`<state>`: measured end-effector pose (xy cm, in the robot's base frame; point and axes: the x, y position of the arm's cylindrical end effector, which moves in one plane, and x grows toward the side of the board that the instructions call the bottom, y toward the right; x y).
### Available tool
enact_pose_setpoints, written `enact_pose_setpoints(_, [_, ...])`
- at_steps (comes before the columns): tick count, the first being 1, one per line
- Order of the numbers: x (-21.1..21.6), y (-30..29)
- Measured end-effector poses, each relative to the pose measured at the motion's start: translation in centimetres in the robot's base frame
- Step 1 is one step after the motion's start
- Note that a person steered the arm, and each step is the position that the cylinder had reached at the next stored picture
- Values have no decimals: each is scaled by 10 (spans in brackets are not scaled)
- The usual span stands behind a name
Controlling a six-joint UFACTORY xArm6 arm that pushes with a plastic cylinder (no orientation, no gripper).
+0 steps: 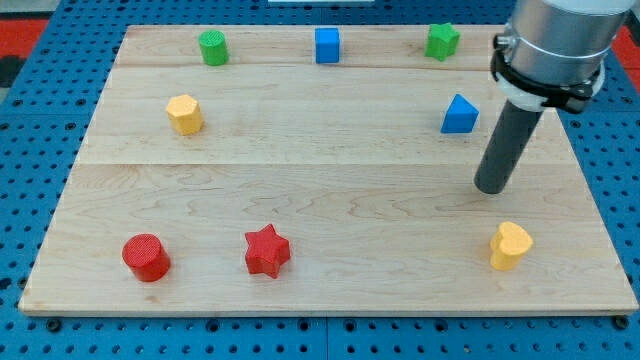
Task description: Push the blue triangle to the bottom left of the blue cube
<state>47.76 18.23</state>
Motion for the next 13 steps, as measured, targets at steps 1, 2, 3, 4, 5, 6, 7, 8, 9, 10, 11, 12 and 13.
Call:
enact_pose_setpoints(1, [-9,-12])
enact_pose_setpoints(2, [-43,-71])
enact_pose_setpoints(3, [-43,-96])
enact_pose_setpoints(4, [-46,2])
enact_pose_setpoints(5, [-76,56])
enact_pose_setpoints(6, [-136,-18])
enact_pose_setpoints(7, [-120,-93])
enact_pose_setpoints(8, [-118,17])
enact_pose_setpoints(9, [-104,62])
enact_pose_setpoints(10, [-46,35])
enact_pose_setpoints(11, [-98,-40])
enact_pose_setpoints(12, [-153,-83])
enact_pose_setpoints(13, [-138,-119])
